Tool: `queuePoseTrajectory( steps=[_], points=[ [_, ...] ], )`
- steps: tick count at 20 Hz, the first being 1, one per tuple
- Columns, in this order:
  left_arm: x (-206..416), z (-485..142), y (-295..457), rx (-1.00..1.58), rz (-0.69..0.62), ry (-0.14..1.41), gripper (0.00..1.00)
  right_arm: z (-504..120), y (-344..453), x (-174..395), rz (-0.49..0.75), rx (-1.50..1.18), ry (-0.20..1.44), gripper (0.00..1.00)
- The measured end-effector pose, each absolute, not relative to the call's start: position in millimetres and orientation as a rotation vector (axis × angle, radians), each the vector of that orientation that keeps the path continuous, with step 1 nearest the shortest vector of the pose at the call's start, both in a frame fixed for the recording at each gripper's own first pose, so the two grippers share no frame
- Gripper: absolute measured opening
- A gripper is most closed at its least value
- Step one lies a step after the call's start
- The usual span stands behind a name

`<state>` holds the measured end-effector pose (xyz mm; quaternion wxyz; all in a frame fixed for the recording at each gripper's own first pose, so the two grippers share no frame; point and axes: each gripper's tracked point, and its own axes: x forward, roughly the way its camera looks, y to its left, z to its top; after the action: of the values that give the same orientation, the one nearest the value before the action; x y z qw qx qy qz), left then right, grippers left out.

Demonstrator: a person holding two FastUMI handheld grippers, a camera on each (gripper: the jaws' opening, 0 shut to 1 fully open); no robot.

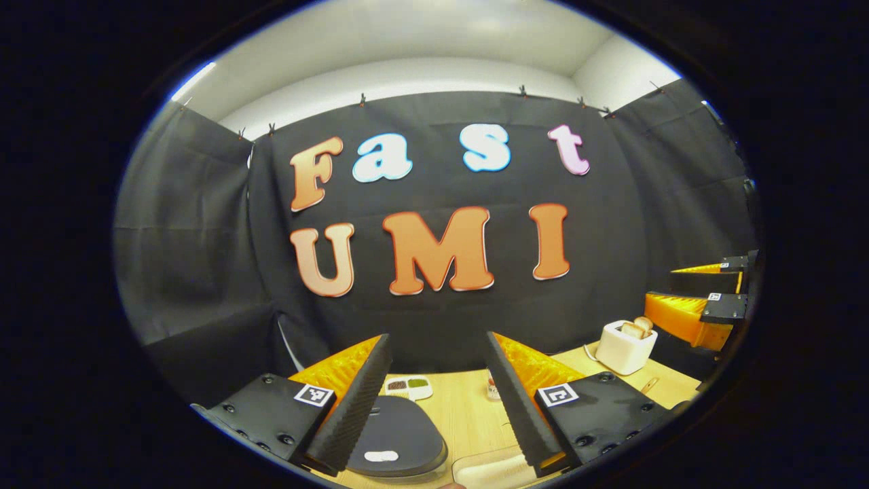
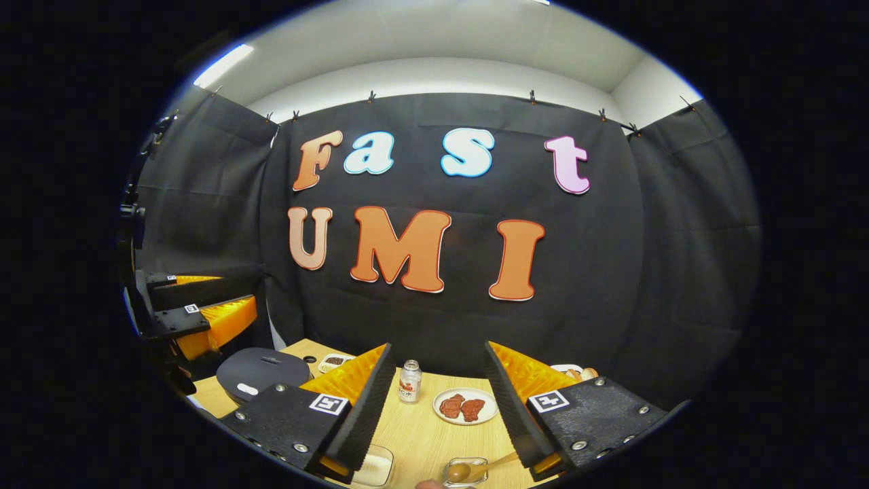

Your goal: Close the left gripper, press the button to open the rice cooker; take a wooden spoon from the chopstick holder with the right hand, scoop a spoonful of rice and pour it into the rice cooker, then put the wooden spoon back into the chopstick holder.

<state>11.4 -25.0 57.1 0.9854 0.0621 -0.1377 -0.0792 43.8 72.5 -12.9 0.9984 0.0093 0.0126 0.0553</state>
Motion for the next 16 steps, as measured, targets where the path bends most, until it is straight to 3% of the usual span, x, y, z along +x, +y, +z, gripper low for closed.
queuePoseTrajectory(
  steps=[1, 2, 3, 4, 6, 8, 15, 16],
  points=[
    [9, 58, -30, 0.127, -0.184, -0.291, 0.92, -9, 69, 43, 0.101, 0.014, 0.015, 0.86],
    [7, 55, -34, 0.130, -0.196, -0.294, 0.97, -7, 67, 42, 0.095, 0.011, 0.007, 0.82],
    [7, 55, -35, 0.131, -0.202, -0.297, 0.95, -4, 66, 41, 0.089, 0.015, -0.004, 0.77],
    [5, 54, -37, 0.133, -0.204, -0.294, 0.93, -2, 64, 40, 0.084, 0.019, -0.010, 0.82],
    [4, 56, -38, 0.132, -0.206, -0.304, 1.00, -1, 59, 39, 0.074, 0.027, -0.015, 0.82],
    [2, 60, -36, 0.127, -0.203, -0.329, 0.93, 0, 57, 40, 0.064, 0.032, -0.015, 0.83],
    [11, 58, -24, 0.096, -0.179, -0.330, 0.99, -4, 50, 42, 0.063, 0.034, -0.012, 0.83],
    [11, 58, -25, 0.095, -0.178, -0.332, 1.00, -4, 52, 43, 0.068, 0.034, -0.013, 0.87]
  ],
)
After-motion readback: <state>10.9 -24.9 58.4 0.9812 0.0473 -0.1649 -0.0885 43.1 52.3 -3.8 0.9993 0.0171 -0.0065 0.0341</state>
